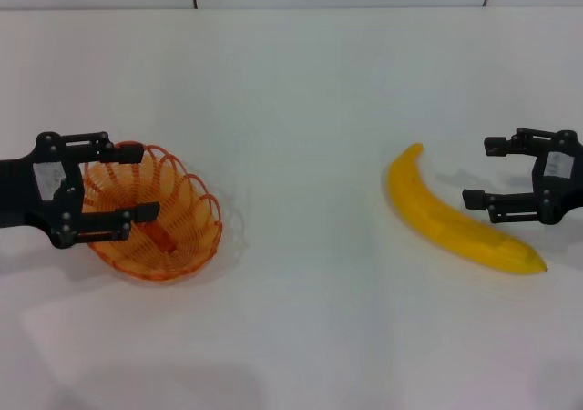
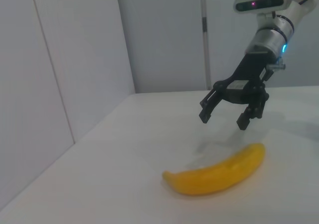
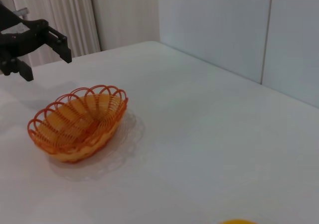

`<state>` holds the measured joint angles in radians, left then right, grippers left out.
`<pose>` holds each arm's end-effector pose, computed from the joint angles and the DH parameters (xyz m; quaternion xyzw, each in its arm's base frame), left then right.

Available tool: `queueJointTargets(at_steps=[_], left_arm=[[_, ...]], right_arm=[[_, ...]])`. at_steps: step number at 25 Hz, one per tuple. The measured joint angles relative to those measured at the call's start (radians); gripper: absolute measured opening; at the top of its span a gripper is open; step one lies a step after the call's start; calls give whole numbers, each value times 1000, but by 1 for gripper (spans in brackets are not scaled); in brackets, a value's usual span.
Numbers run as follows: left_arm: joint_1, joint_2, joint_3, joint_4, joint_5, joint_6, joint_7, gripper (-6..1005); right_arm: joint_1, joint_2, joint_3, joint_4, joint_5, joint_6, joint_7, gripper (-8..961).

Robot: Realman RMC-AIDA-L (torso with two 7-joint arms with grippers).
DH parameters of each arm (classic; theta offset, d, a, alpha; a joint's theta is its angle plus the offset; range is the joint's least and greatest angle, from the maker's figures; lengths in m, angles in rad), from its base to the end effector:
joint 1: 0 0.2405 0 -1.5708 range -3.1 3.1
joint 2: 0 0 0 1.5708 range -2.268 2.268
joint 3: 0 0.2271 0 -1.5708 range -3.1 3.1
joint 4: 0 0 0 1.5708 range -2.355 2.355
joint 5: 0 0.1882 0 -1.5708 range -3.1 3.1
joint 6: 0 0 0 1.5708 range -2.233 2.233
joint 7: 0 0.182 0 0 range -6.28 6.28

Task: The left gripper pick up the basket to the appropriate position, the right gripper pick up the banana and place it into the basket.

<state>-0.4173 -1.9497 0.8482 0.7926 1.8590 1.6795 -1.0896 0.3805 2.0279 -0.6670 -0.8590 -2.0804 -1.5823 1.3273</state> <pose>-0.2272 0.2950 0.0299 -0.9694 -0.0126 -0.1922 0.1521 0.2675 0.2967 0.0272 -0.9506 0.1841 0.1468 0.2023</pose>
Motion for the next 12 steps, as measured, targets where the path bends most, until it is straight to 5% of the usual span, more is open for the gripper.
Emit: queueJointTargets(at_steps=[12], left_arm=[[0, -3, 9, 4, 0, 0, 2, 698]], right_arm=[[3, 0, 1, 0, -1, -1, 0, 891]])
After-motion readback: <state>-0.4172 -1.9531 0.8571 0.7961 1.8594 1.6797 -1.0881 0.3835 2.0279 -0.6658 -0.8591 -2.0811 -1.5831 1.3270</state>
